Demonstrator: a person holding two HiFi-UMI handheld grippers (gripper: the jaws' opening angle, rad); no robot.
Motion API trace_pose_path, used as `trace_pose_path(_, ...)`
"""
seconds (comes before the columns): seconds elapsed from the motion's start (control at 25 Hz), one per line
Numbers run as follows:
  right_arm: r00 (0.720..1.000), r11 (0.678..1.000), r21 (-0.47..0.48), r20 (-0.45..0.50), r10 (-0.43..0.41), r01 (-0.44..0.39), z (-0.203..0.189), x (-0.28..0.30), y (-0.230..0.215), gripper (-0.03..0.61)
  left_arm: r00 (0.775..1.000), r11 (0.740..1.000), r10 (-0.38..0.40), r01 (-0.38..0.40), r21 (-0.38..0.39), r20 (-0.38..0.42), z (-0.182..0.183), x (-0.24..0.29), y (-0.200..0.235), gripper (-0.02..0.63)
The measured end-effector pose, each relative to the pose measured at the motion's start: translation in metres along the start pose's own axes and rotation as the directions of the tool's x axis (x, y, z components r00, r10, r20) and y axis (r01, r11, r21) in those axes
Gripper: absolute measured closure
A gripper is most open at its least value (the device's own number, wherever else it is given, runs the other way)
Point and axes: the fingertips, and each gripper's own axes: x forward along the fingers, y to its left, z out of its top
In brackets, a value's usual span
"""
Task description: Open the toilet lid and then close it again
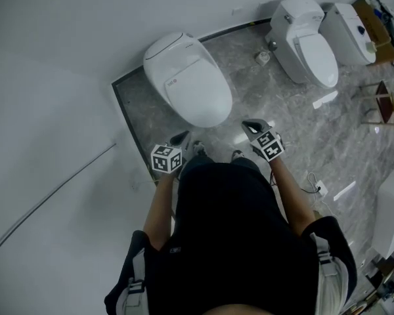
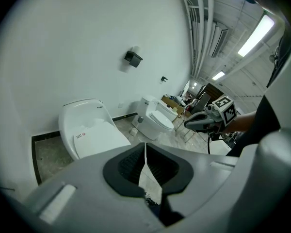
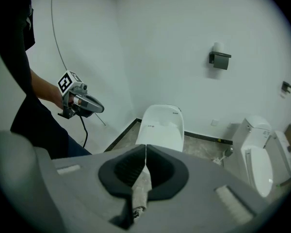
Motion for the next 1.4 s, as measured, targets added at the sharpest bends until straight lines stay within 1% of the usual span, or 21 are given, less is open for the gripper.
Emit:
trace_pose_path(0.28,0.999,0.997,0.053,-0.003,-0.053,0.053,0.004,0.017,0.008,0.574,0.998,0.998,-0.050,0.051,0.037,-0.032,0.003,-0.003,0.026,0.594)
trace_pose_path(0.44,0.997,0.993,0.083,-0.001,-0.078,0.078,0.006,0.024,0.016,0.574,0.998,0.998,-0.059,0.060,0.037,-0.035,-0.001,-0.009,0.045,0.594)
trace_pose_path(0.56,0.997,0.992,0.092,-0.009,-0.083,0.083,0.003,0.028,0.024,0.574,0.998,0.998,-0.052,0.052,0.018,-0.027,-0.005,-0.013,0.059,0.594)
trace_pose_path(0.76,0.996,0.993,0.077,-0.041,-0.085,0.088,0.001,0.027,0.031,0.574,0.998,0.998,-0.055,0.055,-0.018,-0.007,-0.010,-0.024,0.061,0.594)
trace_pose_path(0.96,0.995,0.991,0.094,-0.045,-0.090,0.094,-0.002,0.029,0.029,0.574,0.998,0.997,-0.053,0.051,-0.053,-0.023,-0.028,-0.029,0.063,0.594)
trace_pose_path(1.2,0.995,0.990,0.108,-0.059,-0.083,0.089,-0.013,0.036,0.008,0.574,0.997,0.996,-0.044,0.039,-0.084,-0.062,-0.043,-0.020,0.061,0.594)
trace_pose_path(1.4,0.997,0.991,0.124,-0.065,-0.051,0.059,-0.026,0.048,-0.010,0.574,0.996,0.994,-0.022,0.013,-0.111,-0.082,-0.051,-0.003,0.061,0.594)
